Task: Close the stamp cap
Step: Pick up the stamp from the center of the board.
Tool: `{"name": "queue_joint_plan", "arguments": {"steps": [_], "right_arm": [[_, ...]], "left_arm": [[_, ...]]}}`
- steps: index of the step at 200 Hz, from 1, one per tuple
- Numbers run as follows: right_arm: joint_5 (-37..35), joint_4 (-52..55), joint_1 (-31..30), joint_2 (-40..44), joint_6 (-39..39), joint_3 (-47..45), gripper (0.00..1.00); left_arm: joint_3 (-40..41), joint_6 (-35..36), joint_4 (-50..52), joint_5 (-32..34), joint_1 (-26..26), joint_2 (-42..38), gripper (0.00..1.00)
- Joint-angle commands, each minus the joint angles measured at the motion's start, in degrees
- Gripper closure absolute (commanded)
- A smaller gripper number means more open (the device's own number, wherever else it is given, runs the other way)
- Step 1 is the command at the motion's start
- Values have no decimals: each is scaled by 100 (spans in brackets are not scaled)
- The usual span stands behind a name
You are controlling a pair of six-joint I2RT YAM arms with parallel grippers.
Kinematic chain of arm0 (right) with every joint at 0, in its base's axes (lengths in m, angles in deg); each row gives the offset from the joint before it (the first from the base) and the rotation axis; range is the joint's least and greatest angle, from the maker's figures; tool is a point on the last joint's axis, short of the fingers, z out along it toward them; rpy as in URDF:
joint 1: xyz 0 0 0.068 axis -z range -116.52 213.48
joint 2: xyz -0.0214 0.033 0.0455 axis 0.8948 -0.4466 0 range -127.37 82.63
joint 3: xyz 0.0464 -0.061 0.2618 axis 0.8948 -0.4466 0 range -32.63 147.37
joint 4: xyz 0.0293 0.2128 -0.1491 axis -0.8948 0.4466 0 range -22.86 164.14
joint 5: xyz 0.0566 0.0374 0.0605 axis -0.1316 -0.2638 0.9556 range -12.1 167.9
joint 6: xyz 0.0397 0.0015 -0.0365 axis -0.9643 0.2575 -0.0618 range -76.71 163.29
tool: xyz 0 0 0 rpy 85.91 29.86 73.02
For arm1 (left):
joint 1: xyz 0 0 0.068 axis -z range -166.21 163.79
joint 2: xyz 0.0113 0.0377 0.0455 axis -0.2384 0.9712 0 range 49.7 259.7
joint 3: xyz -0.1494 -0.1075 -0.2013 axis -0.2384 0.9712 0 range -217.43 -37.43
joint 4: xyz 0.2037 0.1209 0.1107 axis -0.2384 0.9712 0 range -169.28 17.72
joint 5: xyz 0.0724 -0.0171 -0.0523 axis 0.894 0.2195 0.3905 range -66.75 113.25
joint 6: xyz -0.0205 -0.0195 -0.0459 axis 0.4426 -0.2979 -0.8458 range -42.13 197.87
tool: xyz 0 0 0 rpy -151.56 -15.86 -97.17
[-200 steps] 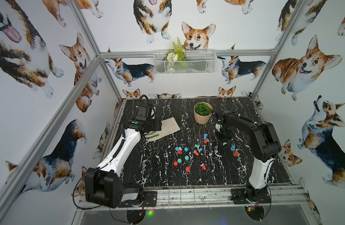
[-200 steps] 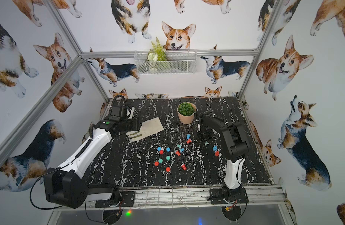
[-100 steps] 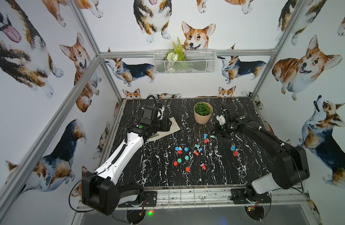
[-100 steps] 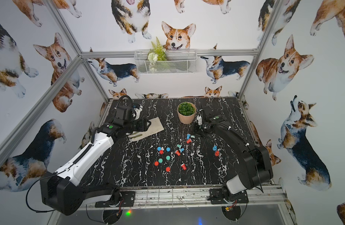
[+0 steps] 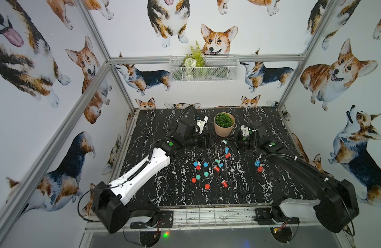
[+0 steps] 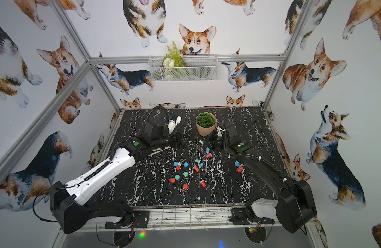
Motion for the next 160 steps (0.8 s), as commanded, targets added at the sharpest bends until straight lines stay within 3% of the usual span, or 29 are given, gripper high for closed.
{"name": "queue_joint_plan", "arguments": {"steps": [1, 72, 109, 160], "right_arm": [[-518, -653, -38, 108, -1446, -98, 97], [-790, -1096, -168, 255, -2602, -245, 98], [-680, -1307, -287, 123, -2845, -101, 98], [-746, -1514, -373, 140, -3020, -109, 99]], "left_arm": [[-128, -163, -269, -116, 123, 102, 38], [-506, -651, -399, 30, 311, 454, 38], [-701, -767, -426, 39, 375, 643, 38], [-767, -689, -195, 710, 470, 690, 41]]}}
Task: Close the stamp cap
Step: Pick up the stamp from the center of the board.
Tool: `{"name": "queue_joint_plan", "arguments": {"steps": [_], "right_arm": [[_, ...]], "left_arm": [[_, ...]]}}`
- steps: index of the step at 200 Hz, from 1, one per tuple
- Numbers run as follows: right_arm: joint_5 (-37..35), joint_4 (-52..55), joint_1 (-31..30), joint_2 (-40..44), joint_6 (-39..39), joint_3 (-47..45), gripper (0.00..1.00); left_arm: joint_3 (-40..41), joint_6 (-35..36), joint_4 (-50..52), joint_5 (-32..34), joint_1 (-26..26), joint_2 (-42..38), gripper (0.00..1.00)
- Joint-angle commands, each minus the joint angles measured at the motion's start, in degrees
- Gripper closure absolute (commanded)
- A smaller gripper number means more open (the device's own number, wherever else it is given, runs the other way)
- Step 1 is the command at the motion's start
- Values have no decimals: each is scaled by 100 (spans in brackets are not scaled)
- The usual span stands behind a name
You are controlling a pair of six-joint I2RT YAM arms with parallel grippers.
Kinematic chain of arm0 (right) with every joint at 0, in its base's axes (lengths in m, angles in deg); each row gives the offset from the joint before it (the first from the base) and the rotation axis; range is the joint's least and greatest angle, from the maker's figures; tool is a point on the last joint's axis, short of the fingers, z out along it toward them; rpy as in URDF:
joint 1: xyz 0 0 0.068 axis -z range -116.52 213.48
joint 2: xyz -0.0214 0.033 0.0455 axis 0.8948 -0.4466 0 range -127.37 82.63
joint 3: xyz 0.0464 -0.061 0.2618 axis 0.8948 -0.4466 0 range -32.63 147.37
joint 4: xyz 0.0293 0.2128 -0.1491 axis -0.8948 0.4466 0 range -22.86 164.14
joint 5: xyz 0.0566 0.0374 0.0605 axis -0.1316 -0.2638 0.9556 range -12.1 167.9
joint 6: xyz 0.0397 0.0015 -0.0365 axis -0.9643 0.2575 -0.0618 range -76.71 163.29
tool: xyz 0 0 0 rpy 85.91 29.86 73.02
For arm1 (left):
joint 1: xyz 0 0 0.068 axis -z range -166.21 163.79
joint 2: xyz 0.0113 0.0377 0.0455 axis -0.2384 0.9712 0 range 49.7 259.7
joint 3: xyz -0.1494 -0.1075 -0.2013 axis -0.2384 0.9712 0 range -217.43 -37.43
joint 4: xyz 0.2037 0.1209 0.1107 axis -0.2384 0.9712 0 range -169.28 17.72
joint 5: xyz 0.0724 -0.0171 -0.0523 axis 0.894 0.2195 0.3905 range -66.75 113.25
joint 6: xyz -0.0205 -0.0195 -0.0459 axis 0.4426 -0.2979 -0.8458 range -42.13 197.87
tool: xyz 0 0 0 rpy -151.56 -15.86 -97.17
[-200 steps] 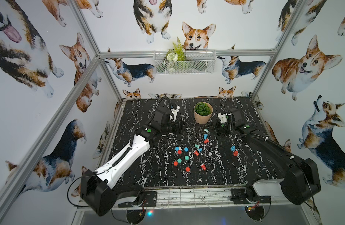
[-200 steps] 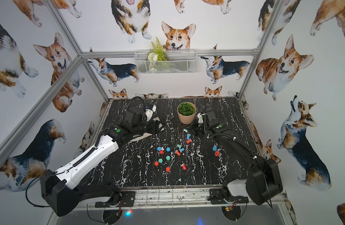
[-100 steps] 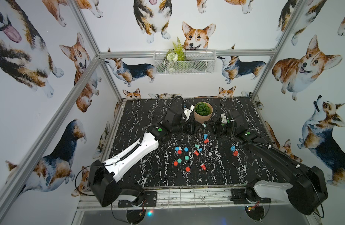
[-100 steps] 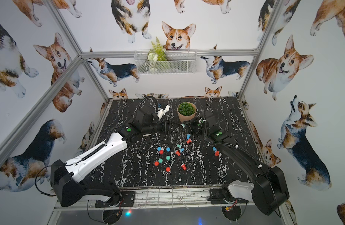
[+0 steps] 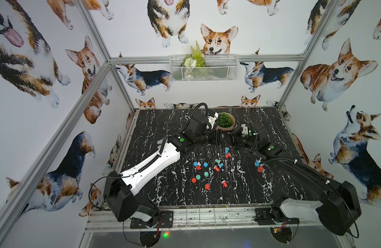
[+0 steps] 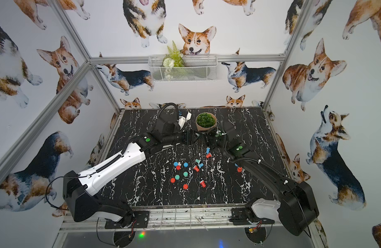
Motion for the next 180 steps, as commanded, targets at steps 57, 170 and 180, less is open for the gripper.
{"name": "queue_joint_plan", "arguments": {"steps": [57, 170, 180], "right_arm": [[-236, -543, -12, 117, -1580, -80, 99], [-83, -781, -12, 172, -1827, -115, 100], [-65, -820, -12, 187, -1860, -139, 100]], "left_arm": [[108, -1, -46, 697, 27, -65, 45], [230, -17, -604, 263, 28, 109, 56], [215, -10, -623, 252, 30, 118, 57]]}}
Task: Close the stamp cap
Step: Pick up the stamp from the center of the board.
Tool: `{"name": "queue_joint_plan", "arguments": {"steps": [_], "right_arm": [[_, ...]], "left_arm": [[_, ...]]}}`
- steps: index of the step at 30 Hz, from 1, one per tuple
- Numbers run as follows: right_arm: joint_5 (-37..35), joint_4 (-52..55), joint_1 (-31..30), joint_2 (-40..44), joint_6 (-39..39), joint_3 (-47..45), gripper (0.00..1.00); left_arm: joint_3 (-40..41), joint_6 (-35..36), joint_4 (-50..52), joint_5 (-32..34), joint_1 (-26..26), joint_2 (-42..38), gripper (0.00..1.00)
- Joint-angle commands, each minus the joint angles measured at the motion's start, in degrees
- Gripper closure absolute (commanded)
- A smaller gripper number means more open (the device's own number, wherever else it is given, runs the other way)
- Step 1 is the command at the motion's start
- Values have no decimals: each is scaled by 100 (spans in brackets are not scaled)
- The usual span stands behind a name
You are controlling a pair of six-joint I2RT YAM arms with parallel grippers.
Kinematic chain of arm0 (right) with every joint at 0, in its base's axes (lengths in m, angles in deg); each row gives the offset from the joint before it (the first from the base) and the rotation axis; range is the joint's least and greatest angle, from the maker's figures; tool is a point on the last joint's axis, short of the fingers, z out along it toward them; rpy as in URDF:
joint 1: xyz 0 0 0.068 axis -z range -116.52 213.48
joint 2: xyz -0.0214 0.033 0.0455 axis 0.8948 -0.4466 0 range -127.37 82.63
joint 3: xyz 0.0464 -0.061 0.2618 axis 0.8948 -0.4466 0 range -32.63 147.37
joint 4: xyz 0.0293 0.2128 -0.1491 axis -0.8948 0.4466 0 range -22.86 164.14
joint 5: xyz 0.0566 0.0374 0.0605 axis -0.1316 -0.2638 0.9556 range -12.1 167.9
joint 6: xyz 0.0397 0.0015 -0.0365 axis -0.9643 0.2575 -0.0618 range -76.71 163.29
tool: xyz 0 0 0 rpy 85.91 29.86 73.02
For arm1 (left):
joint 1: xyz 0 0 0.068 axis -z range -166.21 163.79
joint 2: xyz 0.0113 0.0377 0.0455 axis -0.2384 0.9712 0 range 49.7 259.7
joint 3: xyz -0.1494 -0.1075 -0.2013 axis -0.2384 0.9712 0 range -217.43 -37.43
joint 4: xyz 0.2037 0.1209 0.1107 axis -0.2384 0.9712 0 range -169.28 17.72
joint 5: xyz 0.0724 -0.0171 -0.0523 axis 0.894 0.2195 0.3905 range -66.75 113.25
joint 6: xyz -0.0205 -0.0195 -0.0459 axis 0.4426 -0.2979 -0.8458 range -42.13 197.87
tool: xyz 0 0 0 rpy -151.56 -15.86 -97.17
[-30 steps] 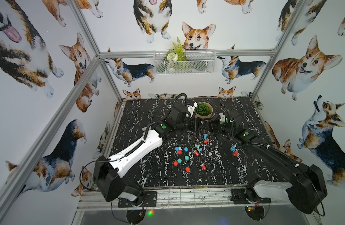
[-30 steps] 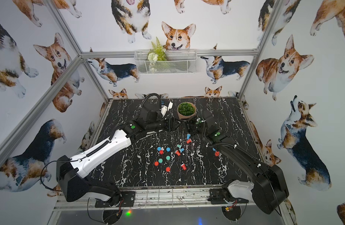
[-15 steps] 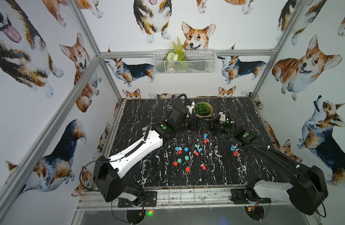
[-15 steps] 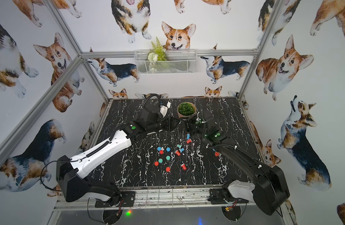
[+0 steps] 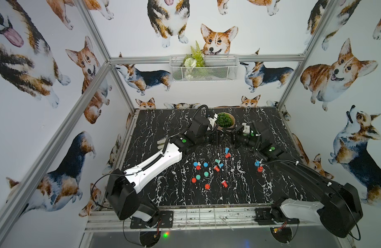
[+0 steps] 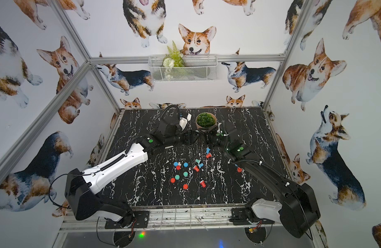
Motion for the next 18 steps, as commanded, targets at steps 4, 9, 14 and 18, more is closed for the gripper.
{"name": "queue_joint_plan", "arguments": {"steps": [4, 9, 14, 18], "right_arm": [[-34, -511, -10, 69, -1590, -106, 100], [36, -579, -10, 96, -1642, -158, 100], [82, -635, -10, 157, -1714, -202, 100], [64, -627, -10, 214, -1752, -237, 100]], "left_arm": [[-41, 53, -335, 10, 10, 45, 59], [-17, 110, -472, 16, 9, 17, 64], [10, 193, -537, 96, 13, -16, 63], [64, 229, -598, 210, 9, -76, 59]]}}
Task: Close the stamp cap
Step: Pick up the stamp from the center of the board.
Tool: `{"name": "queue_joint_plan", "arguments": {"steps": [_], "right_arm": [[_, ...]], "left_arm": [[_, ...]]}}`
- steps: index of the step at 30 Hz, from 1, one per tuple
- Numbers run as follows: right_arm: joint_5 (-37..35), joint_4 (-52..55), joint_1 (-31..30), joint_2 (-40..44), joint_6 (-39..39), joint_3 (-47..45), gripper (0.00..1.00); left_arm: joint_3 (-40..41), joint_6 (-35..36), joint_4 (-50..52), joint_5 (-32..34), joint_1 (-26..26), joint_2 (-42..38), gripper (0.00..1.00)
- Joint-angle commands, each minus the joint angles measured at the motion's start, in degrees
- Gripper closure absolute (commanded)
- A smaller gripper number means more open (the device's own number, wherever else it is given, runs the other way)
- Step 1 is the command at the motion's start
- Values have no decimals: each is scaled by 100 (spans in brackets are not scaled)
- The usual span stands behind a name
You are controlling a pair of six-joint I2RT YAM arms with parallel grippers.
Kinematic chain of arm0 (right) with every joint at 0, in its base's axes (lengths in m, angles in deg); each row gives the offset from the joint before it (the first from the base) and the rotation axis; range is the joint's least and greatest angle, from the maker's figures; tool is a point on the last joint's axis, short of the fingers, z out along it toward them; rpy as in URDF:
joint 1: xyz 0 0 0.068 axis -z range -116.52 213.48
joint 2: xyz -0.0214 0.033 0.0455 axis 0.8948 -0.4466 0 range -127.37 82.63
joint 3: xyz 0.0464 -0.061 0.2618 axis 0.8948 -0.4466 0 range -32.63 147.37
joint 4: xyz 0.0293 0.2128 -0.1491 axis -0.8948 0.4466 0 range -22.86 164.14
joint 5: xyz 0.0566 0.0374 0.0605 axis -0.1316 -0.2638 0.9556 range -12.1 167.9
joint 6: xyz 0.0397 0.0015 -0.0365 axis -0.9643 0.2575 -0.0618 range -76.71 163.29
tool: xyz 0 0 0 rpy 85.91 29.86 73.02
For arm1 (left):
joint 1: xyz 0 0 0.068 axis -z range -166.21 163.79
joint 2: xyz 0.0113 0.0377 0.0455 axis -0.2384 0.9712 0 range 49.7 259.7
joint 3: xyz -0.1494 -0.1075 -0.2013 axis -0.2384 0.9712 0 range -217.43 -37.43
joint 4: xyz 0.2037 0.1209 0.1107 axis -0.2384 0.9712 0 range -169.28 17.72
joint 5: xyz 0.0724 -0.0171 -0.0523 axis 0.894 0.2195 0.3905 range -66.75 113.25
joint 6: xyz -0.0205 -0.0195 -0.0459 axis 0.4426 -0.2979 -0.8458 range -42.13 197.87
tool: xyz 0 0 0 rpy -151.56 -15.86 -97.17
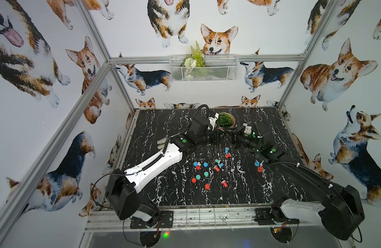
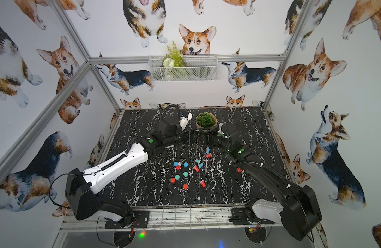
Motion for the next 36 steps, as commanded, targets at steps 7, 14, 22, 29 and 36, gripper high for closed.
{"name": "queue_joint_plan", "arguments": {"steps": [7, 14, 22, 29, 36], "right_arm": [[75, -356, -12, 57, -1533, -10, 100], [75, -410, -12, 68, -1584, -54, 100], [58, -430, -15, 68, -1487, -55, 97], [-43, -410, -4, 85, -873, -18, 66], [94, -765, 290, 248, 383, -175, 52]], "left_arm": [[10, 102, -414, 241, 4, -53, 59], [89, 246, -586, 214, 6, -92, 69], [107, 375, -578, 188, 5, -171, 79], [58, 480, -383, 79, 10, -366, 83], [-8, 465, -65, -375, -74, -626, 84]]}}
